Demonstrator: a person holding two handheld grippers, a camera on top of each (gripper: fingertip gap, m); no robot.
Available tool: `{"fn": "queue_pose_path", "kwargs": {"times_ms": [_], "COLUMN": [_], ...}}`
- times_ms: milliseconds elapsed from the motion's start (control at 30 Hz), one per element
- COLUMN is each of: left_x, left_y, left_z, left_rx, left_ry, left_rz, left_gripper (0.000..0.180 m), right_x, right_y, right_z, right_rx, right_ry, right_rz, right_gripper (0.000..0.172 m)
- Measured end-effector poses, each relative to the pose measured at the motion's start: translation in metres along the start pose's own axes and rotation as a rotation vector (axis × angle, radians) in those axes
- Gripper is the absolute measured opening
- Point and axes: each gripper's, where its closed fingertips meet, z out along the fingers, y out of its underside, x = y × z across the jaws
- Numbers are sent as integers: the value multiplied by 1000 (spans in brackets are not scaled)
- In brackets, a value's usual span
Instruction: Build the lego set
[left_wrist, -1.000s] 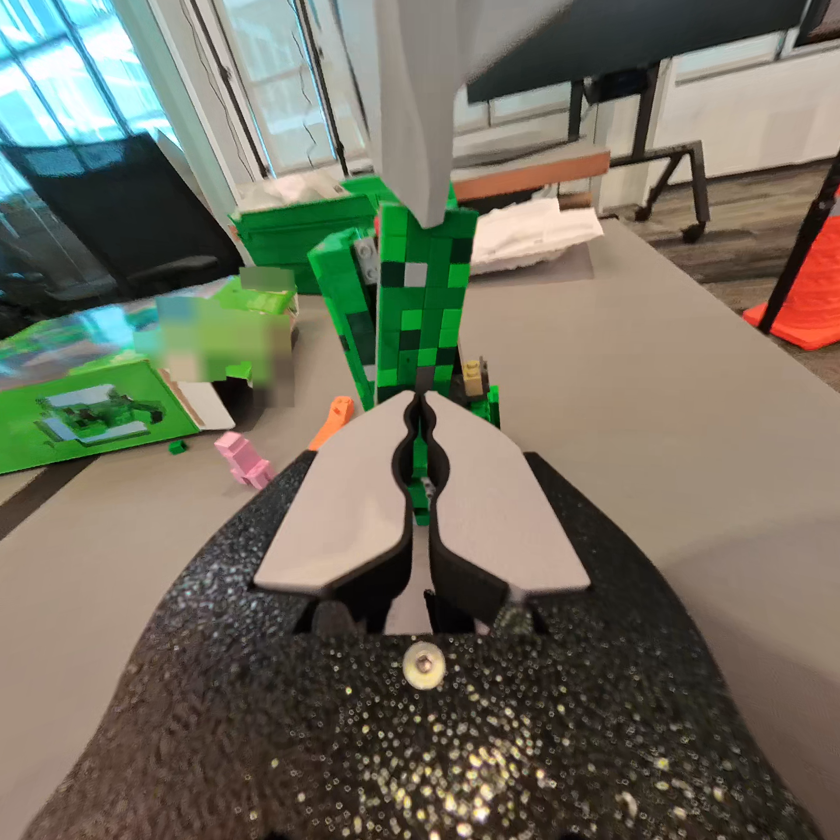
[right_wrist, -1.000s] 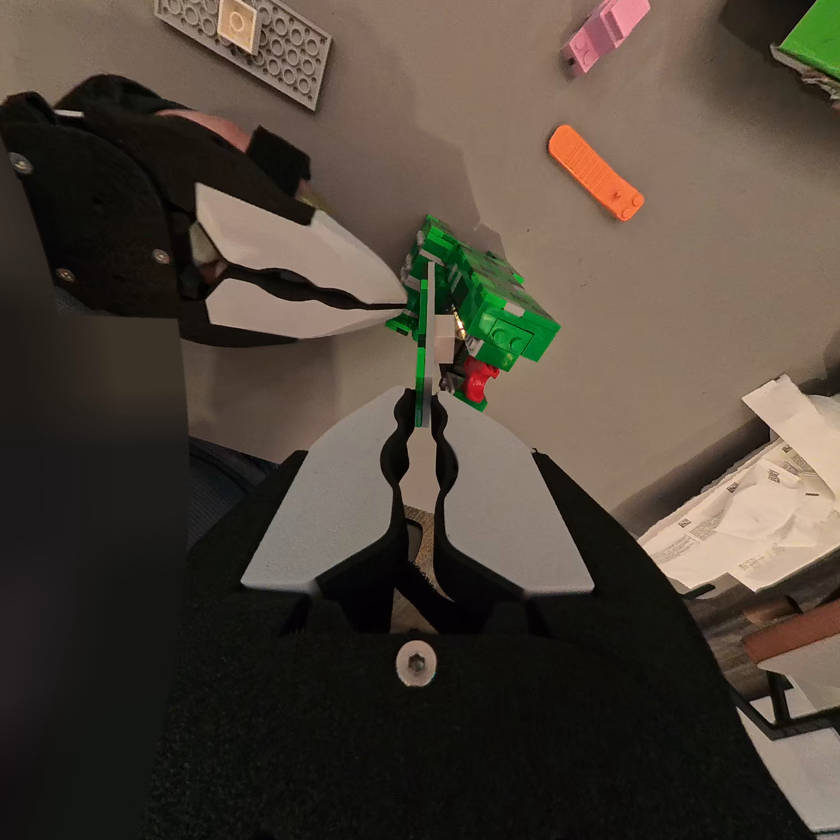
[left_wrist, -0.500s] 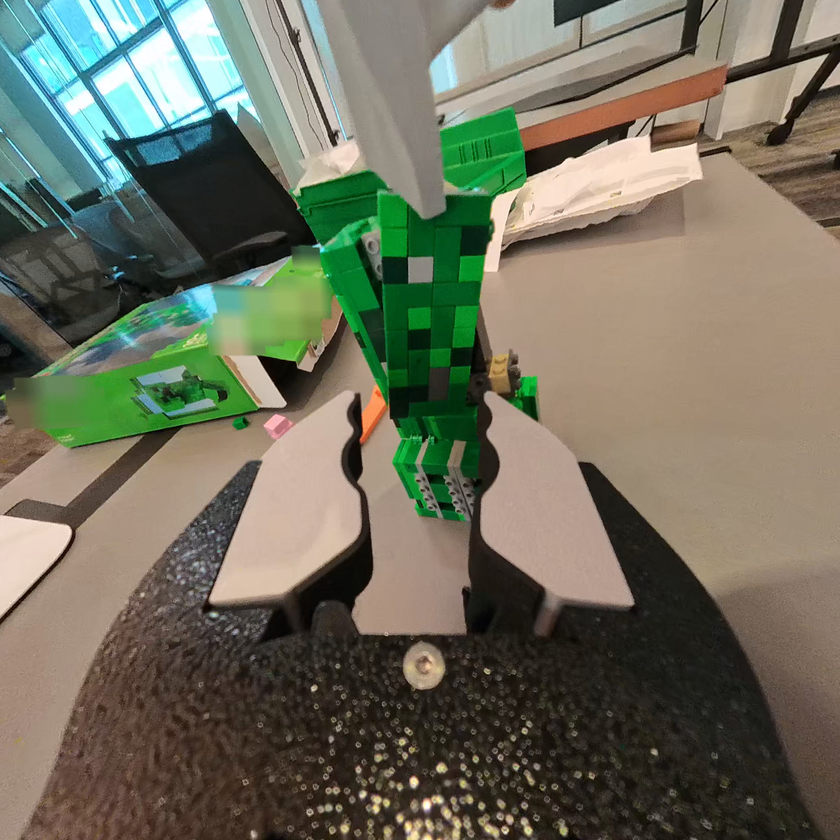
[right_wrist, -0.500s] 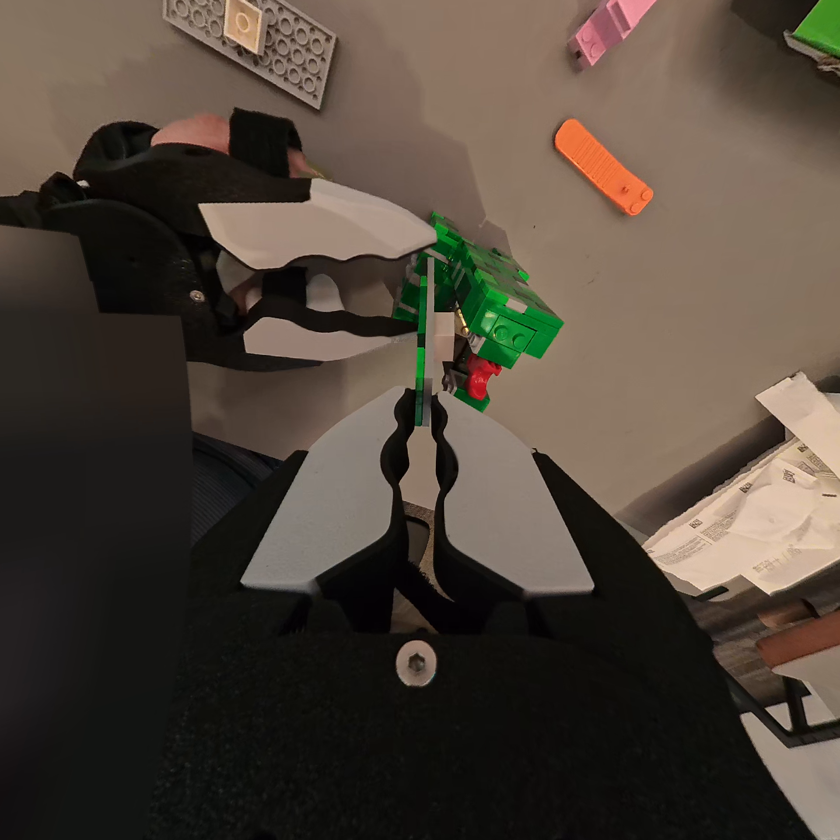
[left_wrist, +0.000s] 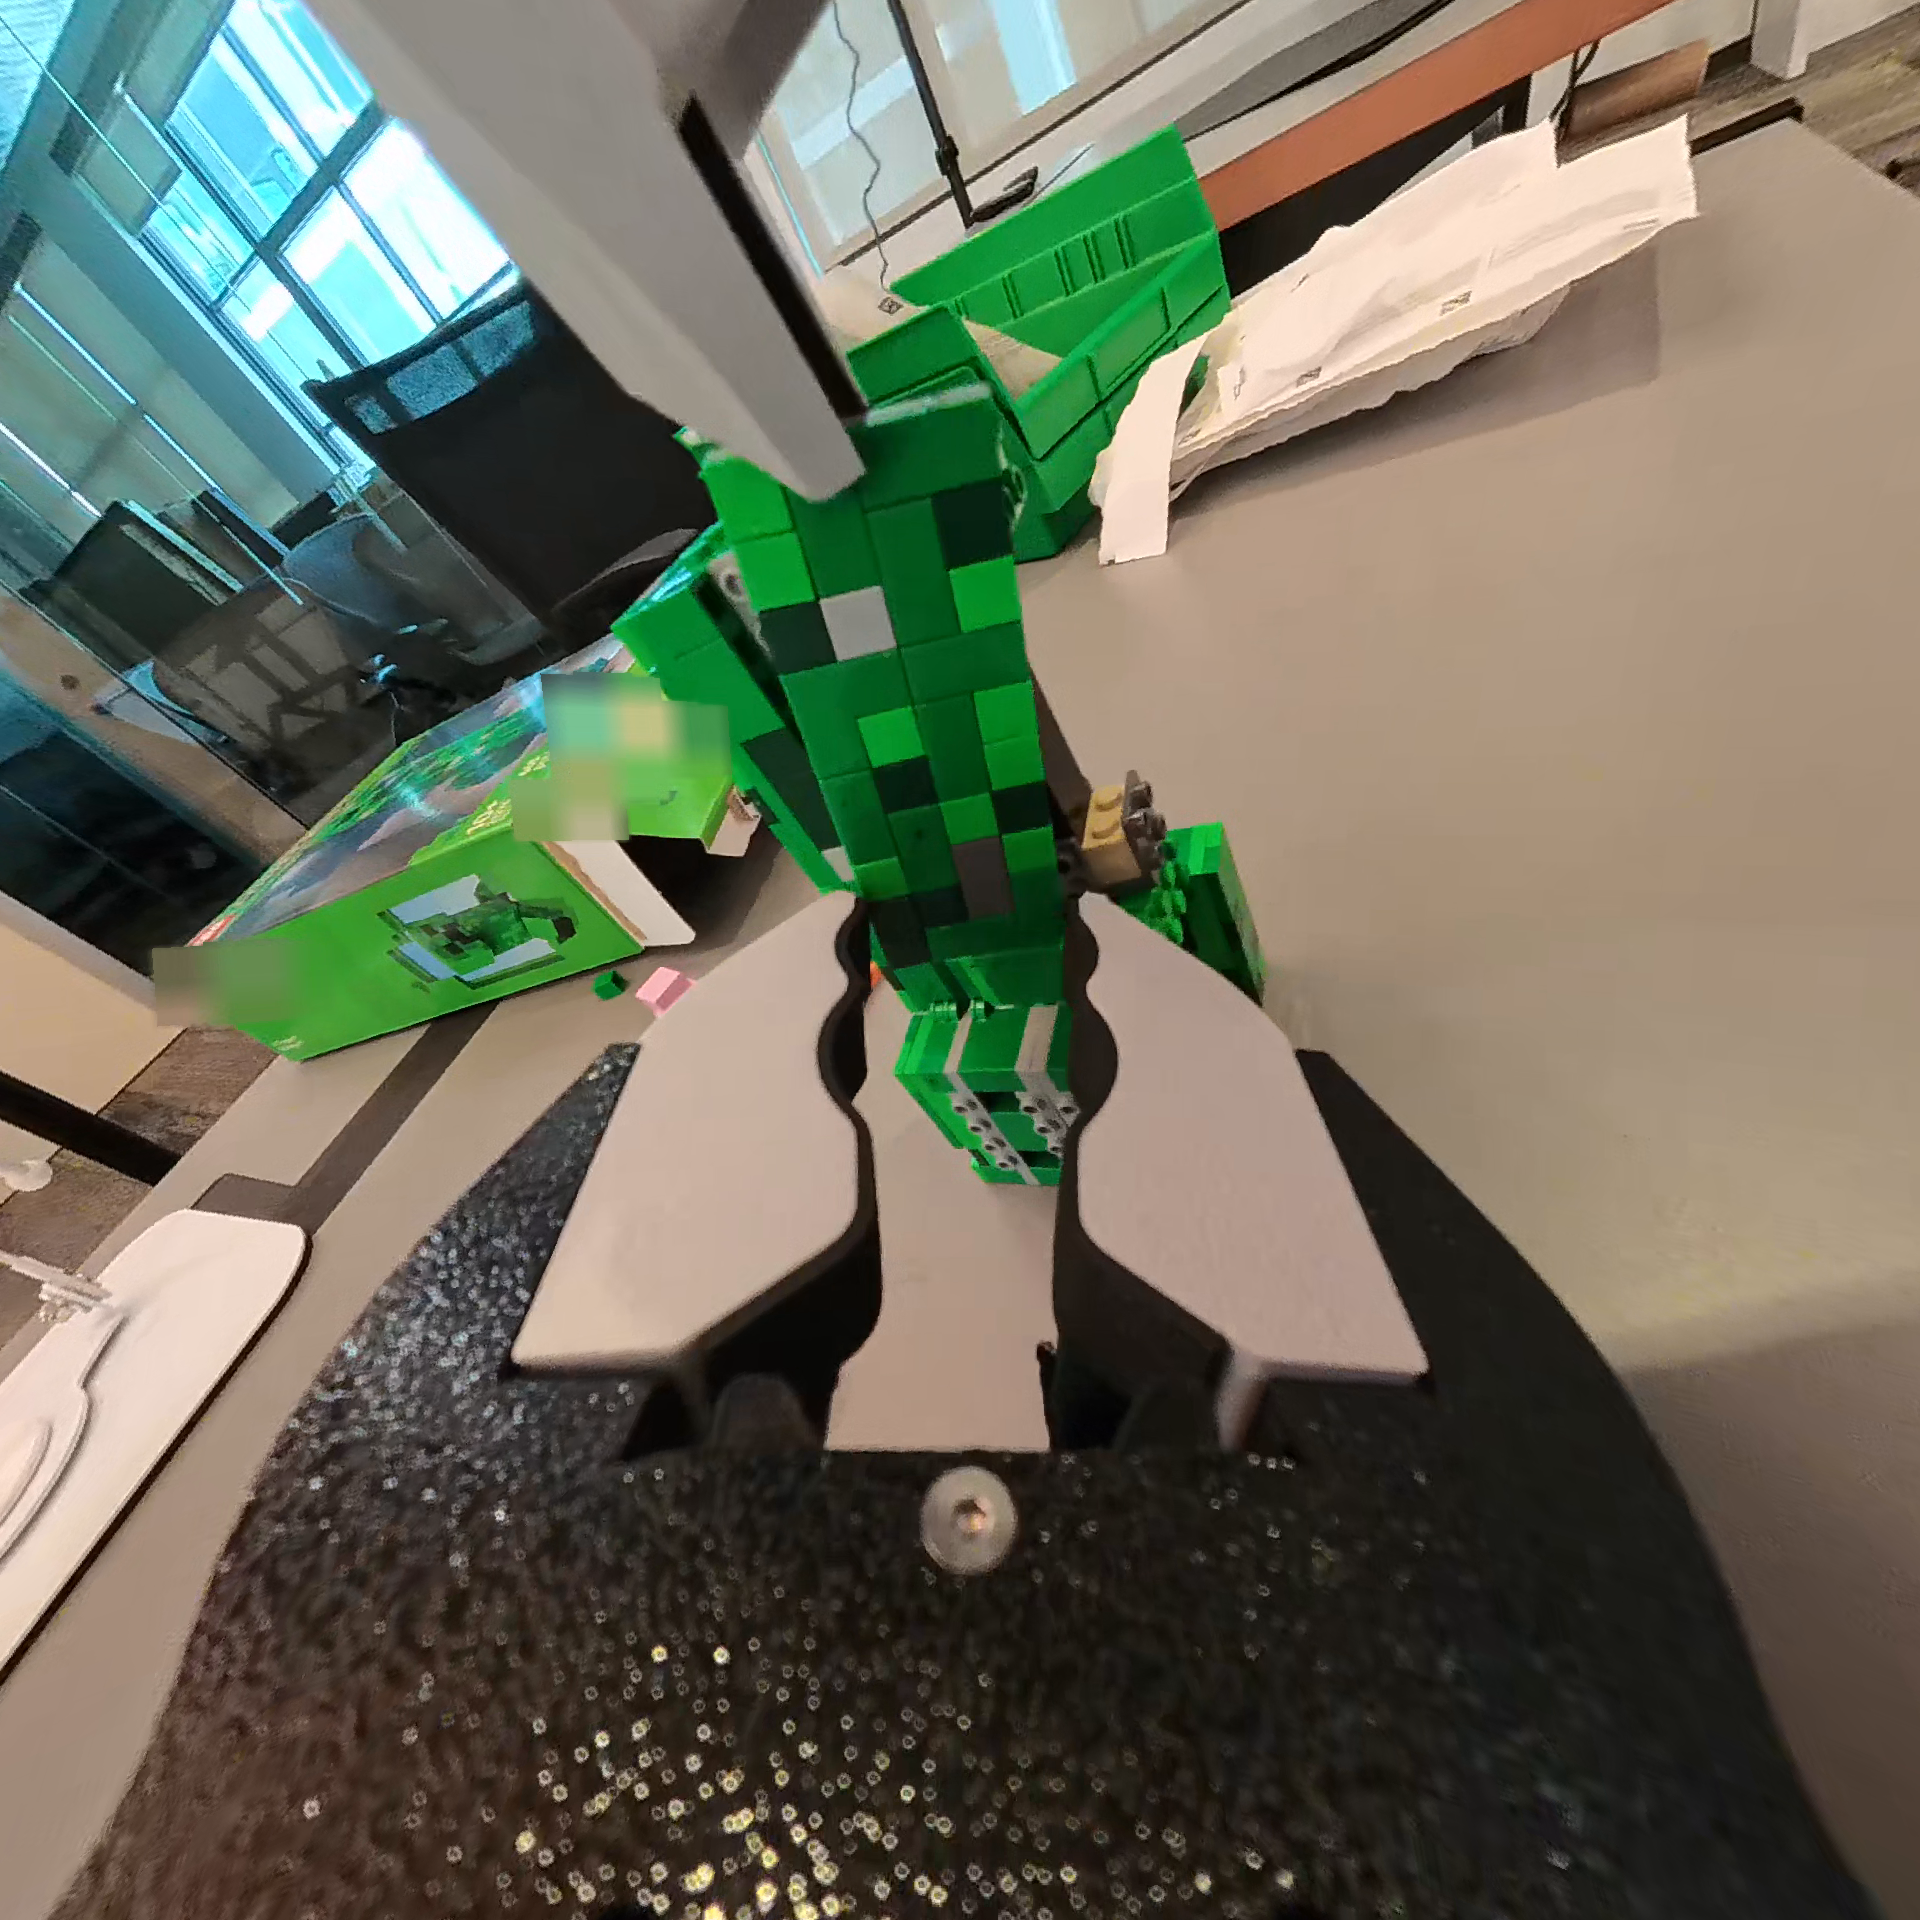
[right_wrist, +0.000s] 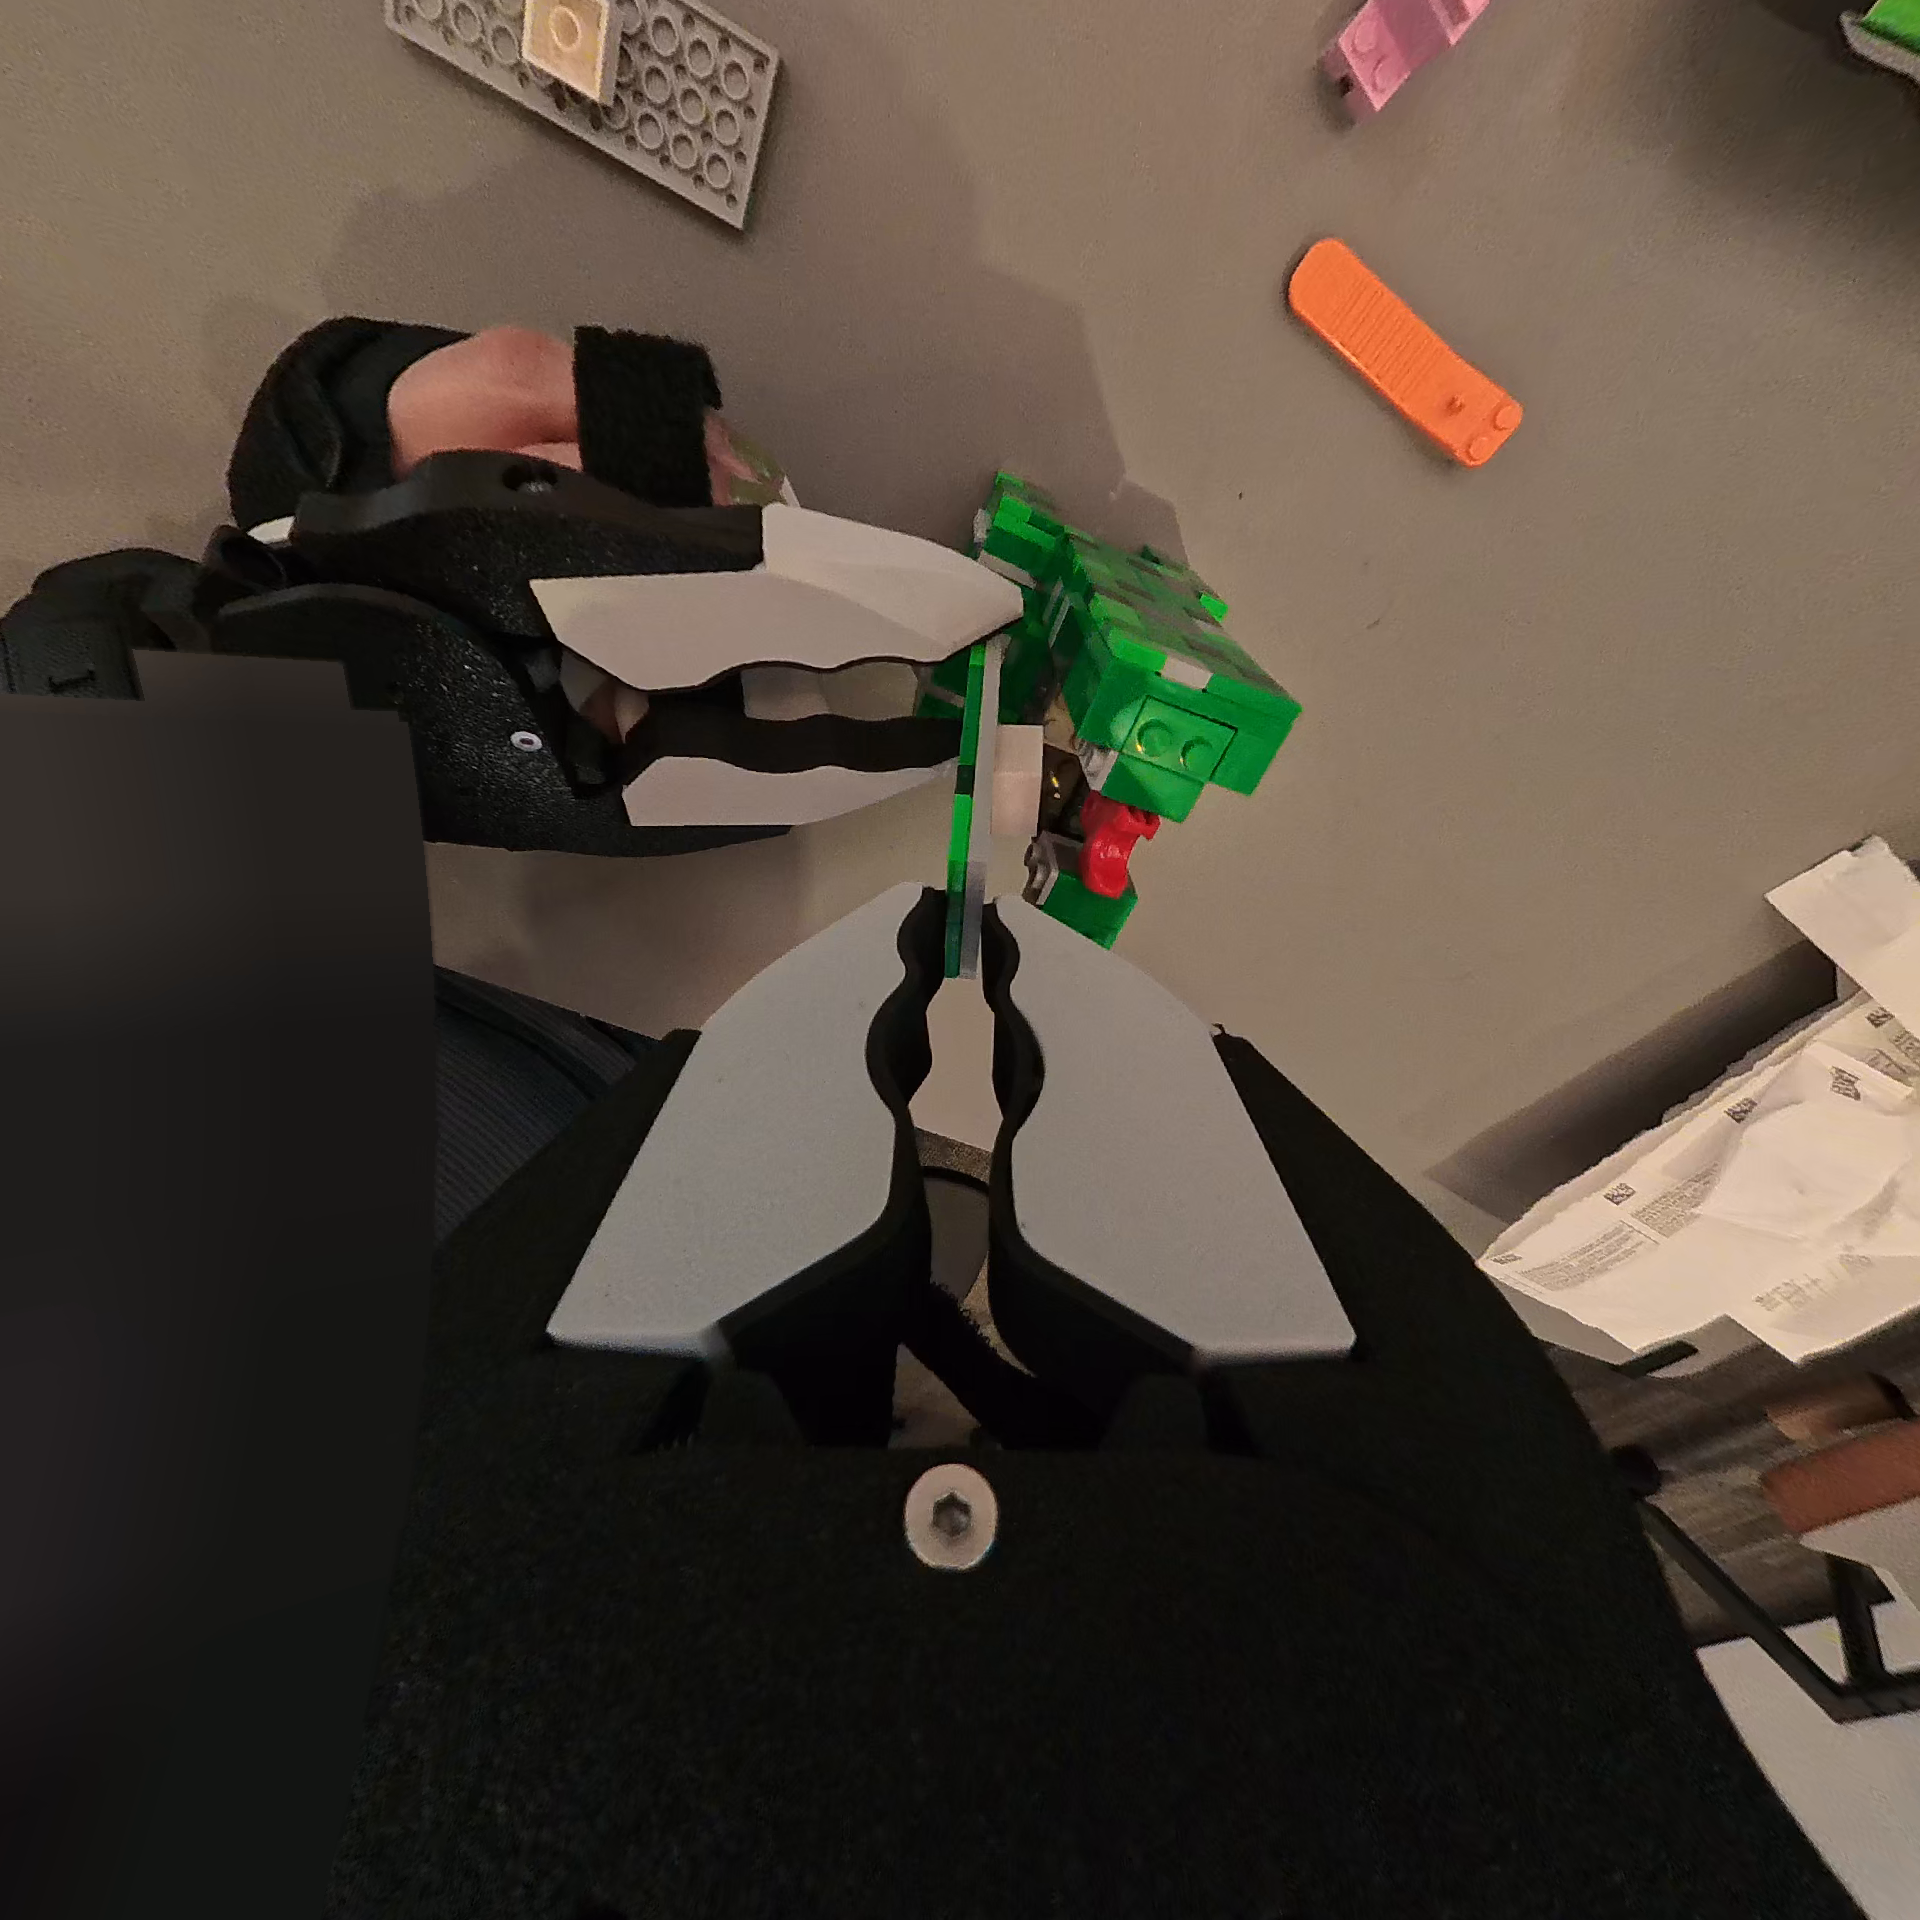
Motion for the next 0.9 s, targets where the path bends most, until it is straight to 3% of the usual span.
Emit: {"fn": "queue_pose_path", "kwargs": {"times_ms": [100,233,300,467,600,767,900], "left_x": [1,3,3,2,-2,-3,2], "left_y": [-1,0,-1,-4,-8,-14,-15], "left_z": [-1,-2,-3,-7,-12,-16,-15], "left_rx": [12,21,38,104,188,264,272], "left_ry": [20,51,69,153,212,262,280], "left_rz": [-19,-50,-89,-188,-265,-287,-246], "left_gripper": [34,34,34,34,34,34,34], "right_x": [0,-4,-8,-28,-9,47,57], "right_y": [-1,-7,-11,-17,1,18,9], "right_z": [-1,-8,-19,-65,-82,-35,29], "right_rx": [29,110,189,606,1049,1450,1484], "right_ry": [-6,-38,-60,-220,-164,-36,-215], "right_rz": [-9,-41,-87,-256,-434,-542,-625], "right_gripper": [10,36,41,45,34,0,0]}}
